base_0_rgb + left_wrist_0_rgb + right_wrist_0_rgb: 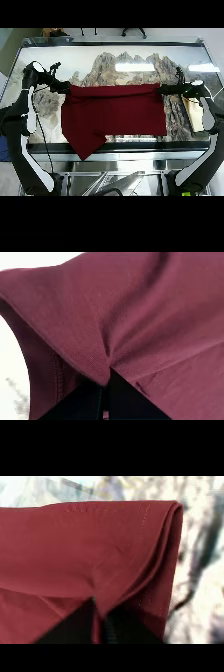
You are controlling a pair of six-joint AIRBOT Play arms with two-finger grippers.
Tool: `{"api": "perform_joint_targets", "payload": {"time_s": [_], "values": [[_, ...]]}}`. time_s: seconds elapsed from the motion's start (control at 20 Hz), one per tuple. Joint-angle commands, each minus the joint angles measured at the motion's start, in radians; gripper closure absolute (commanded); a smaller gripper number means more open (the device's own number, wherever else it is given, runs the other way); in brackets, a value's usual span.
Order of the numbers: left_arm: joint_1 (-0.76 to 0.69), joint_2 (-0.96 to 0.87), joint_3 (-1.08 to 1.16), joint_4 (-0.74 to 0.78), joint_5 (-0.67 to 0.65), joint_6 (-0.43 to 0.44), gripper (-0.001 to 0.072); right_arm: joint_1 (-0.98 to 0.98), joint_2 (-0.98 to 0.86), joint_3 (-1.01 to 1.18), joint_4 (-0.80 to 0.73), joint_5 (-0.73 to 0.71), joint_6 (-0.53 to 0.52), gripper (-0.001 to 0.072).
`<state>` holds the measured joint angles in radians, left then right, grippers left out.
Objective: Fold the shirts.
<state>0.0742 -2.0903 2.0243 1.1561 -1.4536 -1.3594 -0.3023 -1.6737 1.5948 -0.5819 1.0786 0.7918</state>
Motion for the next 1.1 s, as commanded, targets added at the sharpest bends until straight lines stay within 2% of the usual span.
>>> {"api": "perform_joint_targets", "payload": {"time_s": [0.0, 0.05, 0.1, 0.15, 0.2, 0.35, 0.45, 0.55, 0.7, 0.85, 1.05], "values": [[-0.001, 0.005, 0.002, -0.008, -0.027, -0.003, 0.0685, -0.002, 0.029, 0.001, -0.001, 0.003, 0.001, 0.0503], [-0.001, 0.01, 0.002, -0.008, -0.049, -0.004, 0.0684, -0.004, 0.044, 0.001, -0.006, 0.003, 0.002, 0.0469], [-0.002, 0.016, 0.002, -0.008, -0.069, -0.004, 0.061, -0.008, 0.063, 0.001, -0.012, 0.007, 0.007, 0.0381], [-0.002, 0.025, 0.002, -0.006, -0.086, -0.009, 0.0235, -0.018, 0.084, 0.001, -0.032, 0.011, 0.033, 0.0316], [0.001, 0.038, 0.002, -0.006, -0.089, -0.042, 0.0092, -0.032, 0.108, 0.001, -0.072, 0.024, 0.074, 0.0313], [0.037, 0.107, 0.002, -0.005, -0.126, -0.084, 0.0103, -0.102, 0.173, 0.0, -0.206, 0.148, 0.202, 0.0315], [0.075, 0.161, -0.014, -0.006, -0.201, -0.113, 0.0103, -0.159, 0.201, -0.021, -0.201, 0.288, 0.209, 0.0356], [0.101, 0.265, -0.148, -0.006, -0.225, -0.124, 0.0103, -0.204, 0.249, -0.121, -0.201, 0.353, 0.211, 0.0356], [0.12, 0.488, -0.509, -0.004, -0.151, -0.104, 0.0103, -0.251, 0.352, -0.378, -0.221, 0.351, 0.2, 0.0356], [0.132, 0.706, -0.881, -0.005, -0.076, -0.097, 0.0103, -0.27, 0.445, -0.614, -0.245, 0.274, 0.2, 0.0355], [0.132, 0.906, -1.248, -0.006, -0.024, -0.097, 0.0103, -0.268, 0.474, -0.745, -0.235, 0.206, 0.2, 0.0352]]}}
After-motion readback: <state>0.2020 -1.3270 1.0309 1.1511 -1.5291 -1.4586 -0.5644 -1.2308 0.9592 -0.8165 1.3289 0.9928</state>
